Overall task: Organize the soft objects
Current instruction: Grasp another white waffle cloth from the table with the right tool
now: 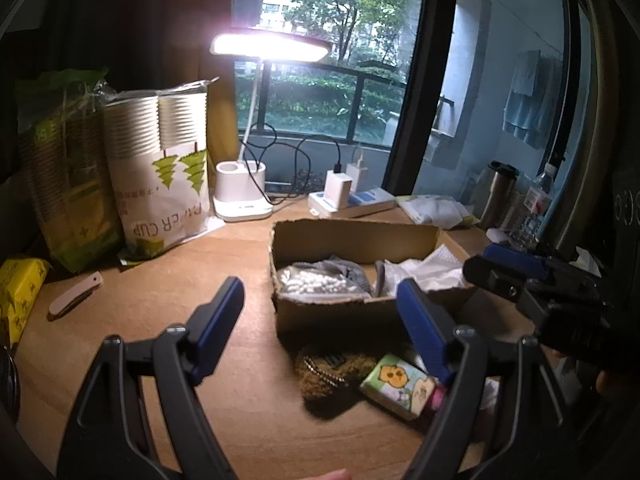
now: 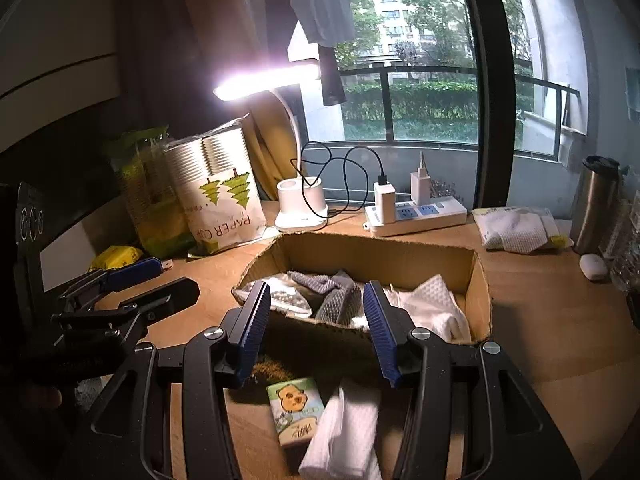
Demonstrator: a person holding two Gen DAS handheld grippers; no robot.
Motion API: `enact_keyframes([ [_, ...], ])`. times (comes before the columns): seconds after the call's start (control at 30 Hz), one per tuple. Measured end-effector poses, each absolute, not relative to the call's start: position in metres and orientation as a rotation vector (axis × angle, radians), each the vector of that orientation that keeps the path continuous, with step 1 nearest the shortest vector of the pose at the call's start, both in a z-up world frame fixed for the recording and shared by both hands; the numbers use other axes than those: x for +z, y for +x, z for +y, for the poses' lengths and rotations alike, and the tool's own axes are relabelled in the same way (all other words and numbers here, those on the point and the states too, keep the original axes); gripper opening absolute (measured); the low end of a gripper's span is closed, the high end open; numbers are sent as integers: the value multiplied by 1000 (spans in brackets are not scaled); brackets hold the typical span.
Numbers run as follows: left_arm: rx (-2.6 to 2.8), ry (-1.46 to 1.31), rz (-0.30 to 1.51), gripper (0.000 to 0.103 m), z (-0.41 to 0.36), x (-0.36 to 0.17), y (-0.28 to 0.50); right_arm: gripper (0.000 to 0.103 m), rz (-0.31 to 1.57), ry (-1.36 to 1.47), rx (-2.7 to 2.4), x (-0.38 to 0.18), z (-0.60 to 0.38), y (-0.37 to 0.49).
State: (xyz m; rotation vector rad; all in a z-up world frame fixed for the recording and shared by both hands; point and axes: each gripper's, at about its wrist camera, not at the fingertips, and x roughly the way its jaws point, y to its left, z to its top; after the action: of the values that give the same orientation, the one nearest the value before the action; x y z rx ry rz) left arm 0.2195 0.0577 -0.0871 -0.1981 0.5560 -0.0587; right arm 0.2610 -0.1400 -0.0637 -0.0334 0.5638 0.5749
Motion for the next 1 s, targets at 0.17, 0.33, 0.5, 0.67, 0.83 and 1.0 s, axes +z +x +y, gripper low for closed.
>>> enact_keyframes([
  [0.17,-64,-196,579,80,51,-96,214,51,587,-27,568,-76,-148,253],
  [0.33,-73,-194,599,80,46,-105,212,51,620,-31,553,-89,-155,250],
  [0.5,-83,-191,621,80,41,-115,213,52,676,-29,534,-108,-162,251],
  [0.67,-84,-191,651,80,39,-126,215,52,770,-44,531,-134,-160,255],
  [0.83,-83,-190,679,80,38,-135,217,53,820,-57,534,-148,-156,259],
  [1.0,-88,-185,698,80,34,-140,218,53,871,-59,533,-159,-153,265],
])
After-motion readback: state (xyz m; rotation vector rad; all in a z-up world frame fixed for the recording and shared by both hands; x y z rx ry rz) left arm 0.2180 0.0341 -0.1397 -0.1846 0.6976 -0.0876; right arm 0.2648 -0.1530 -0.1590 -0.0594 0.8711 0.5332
